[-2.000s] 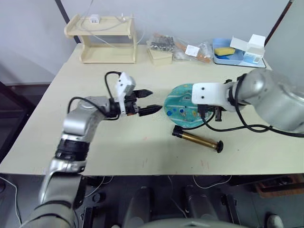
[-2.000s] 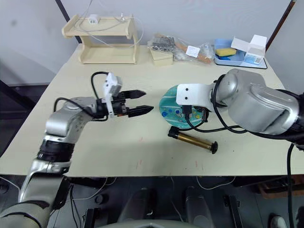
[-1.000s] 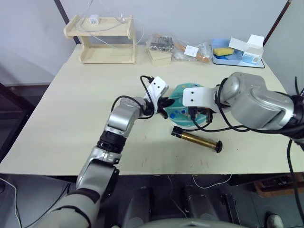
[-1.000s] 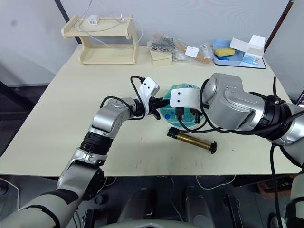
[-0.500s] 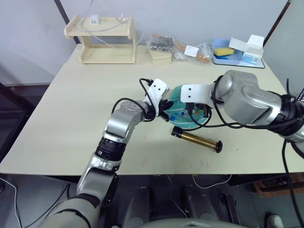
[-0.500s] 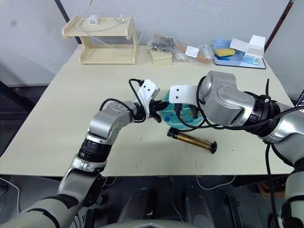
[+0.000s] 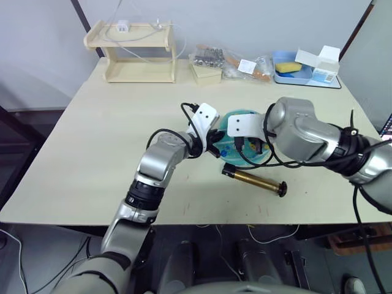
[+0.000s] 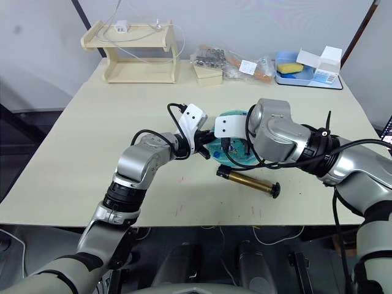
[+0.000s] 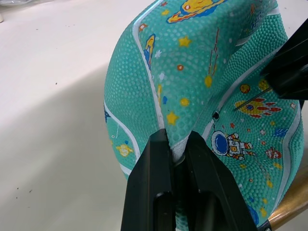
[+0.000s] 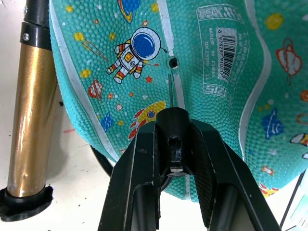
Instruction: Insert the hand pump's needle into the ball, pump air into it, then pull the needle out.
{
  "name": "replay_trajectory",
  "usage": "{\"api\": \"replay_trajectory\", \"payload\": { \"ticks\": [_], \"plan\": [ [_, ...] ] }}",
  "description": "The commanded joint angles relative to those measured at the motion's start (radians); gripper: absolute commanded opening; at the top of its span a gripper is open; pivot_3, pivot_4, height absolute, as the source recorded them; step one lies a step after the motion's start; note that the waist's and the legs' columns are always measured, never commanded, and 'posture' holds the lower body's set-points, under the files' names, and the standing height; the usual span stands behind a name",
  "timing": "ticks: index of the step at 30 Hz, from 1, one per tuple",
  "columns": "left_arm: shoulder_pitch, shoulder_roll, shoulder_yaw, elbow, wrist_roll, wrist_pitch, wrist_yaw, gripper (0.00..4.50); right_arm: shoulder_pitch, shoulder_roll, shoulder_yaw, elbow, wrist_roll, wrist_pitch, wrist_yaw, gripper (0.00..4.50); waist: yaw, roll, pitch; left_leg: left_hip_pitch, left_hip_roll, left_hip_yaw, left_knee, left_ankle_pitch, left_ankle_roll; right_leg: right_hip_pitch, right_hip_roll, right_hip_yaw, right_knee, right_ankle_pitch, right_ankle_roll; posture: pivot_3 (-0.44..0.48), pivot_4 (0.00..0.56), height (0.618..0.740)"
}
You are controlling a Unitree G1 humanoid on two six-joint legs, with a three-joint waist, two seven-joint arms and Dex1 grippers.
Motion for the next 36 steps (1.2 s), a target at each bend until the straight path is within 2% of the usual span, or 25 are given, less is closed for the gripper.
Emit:
{"api": "replay_trajectory", "payload": {
  "ticks": [1,19,36],
  "plan": [
    [0.013,-0.006,-0.007,-0.028,-0.012,0.019,0.004,0.00,0.012,0.014,-0.028,0.009,-0.019,-0.017,0.012,0.41,0.000,0.000,0.000,0.000,0.000,0.000,0.000,0.000,0.000,0.000,0.000,0.000,0.000,0.000,0.000,0.000,0.150,0.740],
    [0.014,-0.017,0.000,-0.036,-0.031,0.040,0.021,0.00,0.043,0.072,-0.078,0.106,-0.095,-0.083,0.042,0.41,0.000,0.000,0.000,0.000,-0.001,-0.003,0.000,0.000,0.000,0.001,0.000,-0.002,0.000,0.000,0.000,0.000,0.150,0.740],
    [0.010,-0.017,0.004,-0.038,-0.040,0.059,0.027,0.00,0.060,0.098,-0.128,0.088,-0.125,-0.090,0.085,0.41,-0.002,0.000,0.000,0.000,-0.001,-0.004,0.000,0.000,0.000,0.001,0.000,-0.003,0.001,0.000,0.000,0.000,0.150,0.740]
  ]
}}
